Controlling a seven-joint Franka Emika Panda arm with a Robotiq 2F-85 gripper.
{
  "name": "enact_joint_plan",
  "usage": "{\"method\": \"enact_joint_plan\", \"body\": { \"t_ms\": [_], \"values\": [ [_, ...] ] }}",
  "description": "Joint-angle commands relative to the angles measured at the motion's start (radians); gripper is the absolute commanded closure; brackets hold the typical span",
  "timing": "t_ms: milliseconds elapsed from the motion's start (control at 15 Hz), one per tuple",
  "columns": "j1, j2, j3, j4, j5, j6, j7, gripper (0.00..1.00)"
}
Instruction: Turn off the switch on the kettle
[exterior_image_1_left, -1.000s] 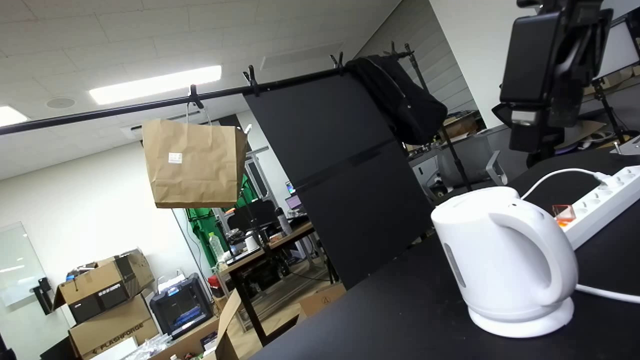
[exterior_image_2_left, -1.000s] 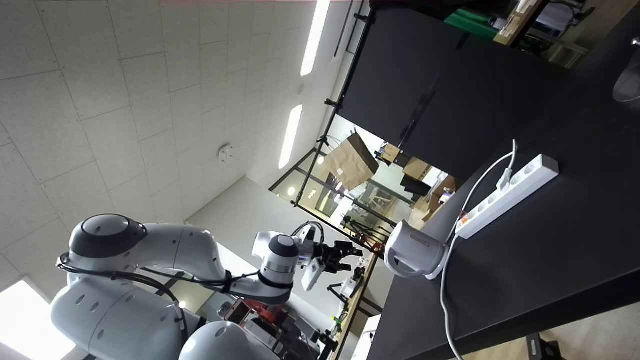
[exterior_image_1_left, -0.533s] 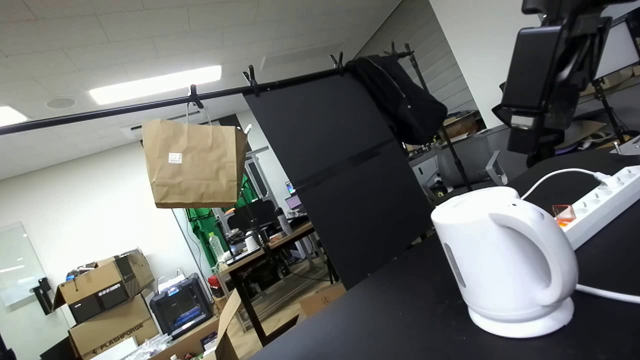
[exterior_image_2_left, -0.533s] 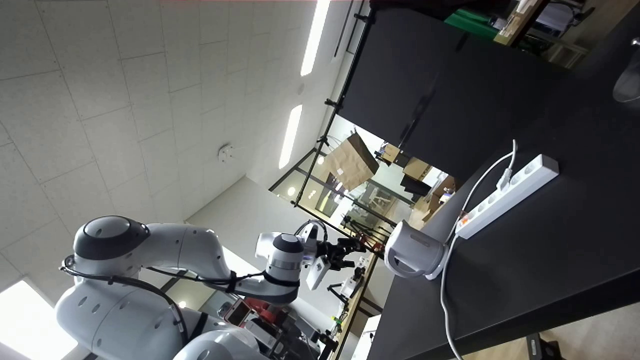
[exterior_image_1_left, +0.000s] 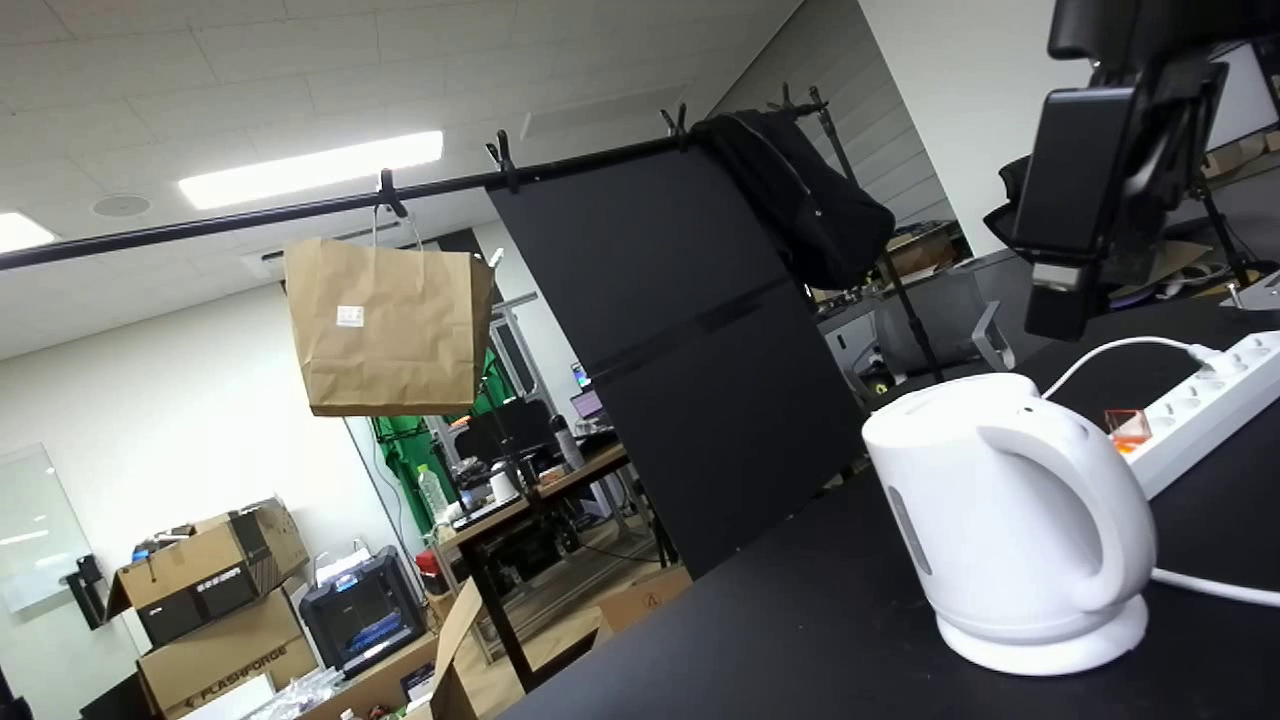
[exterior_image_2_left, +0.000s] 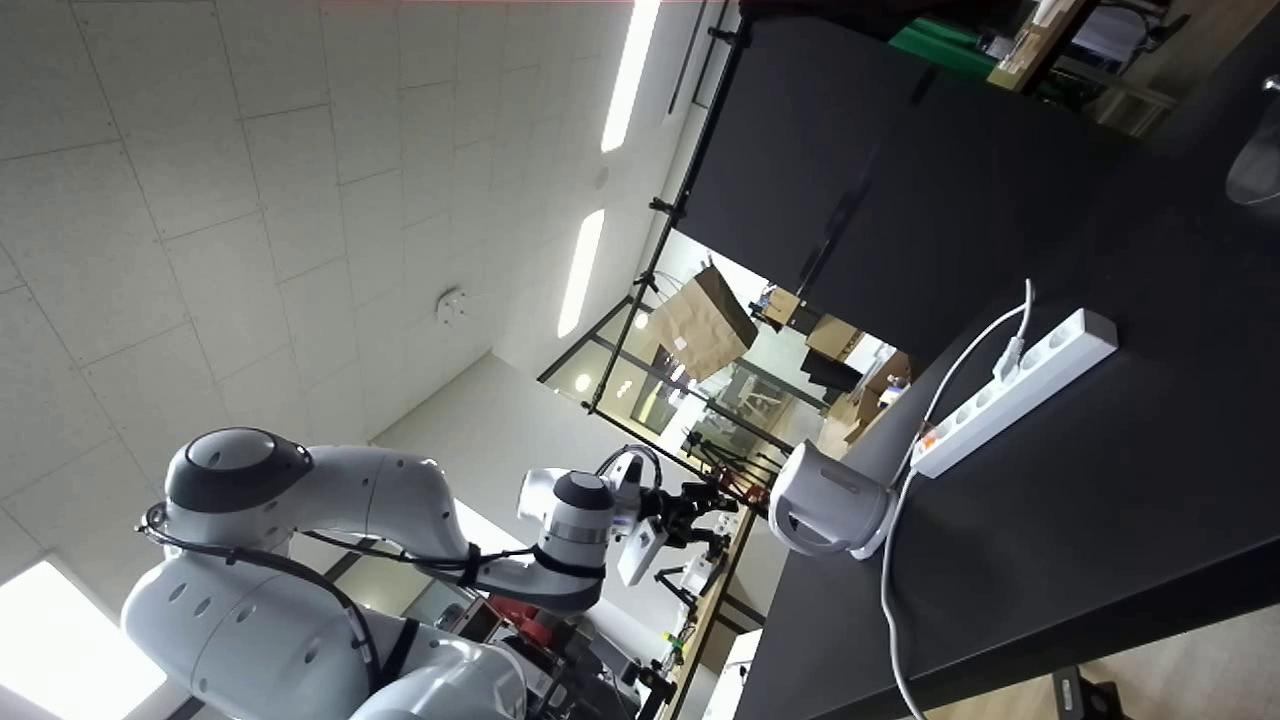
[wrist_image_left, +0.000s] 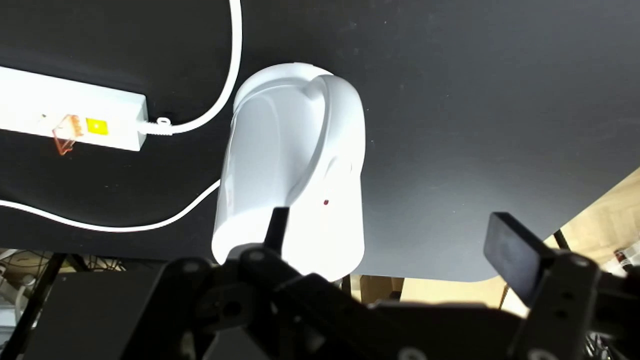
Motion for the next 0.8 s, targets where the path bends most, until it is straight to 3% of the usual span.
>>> {"method": "enact_joint_plan", "body": {
  "t_ms": [0, 733],
  "values": [
    [0.001, 0.000, -0.001, 0.000, 0.000, 0.000, 0.000, 0.00],
    [-0.017, -0.007, 0.009, 0.008, -0.005, -0.004, 0.005, 0.00]
  ]
}}
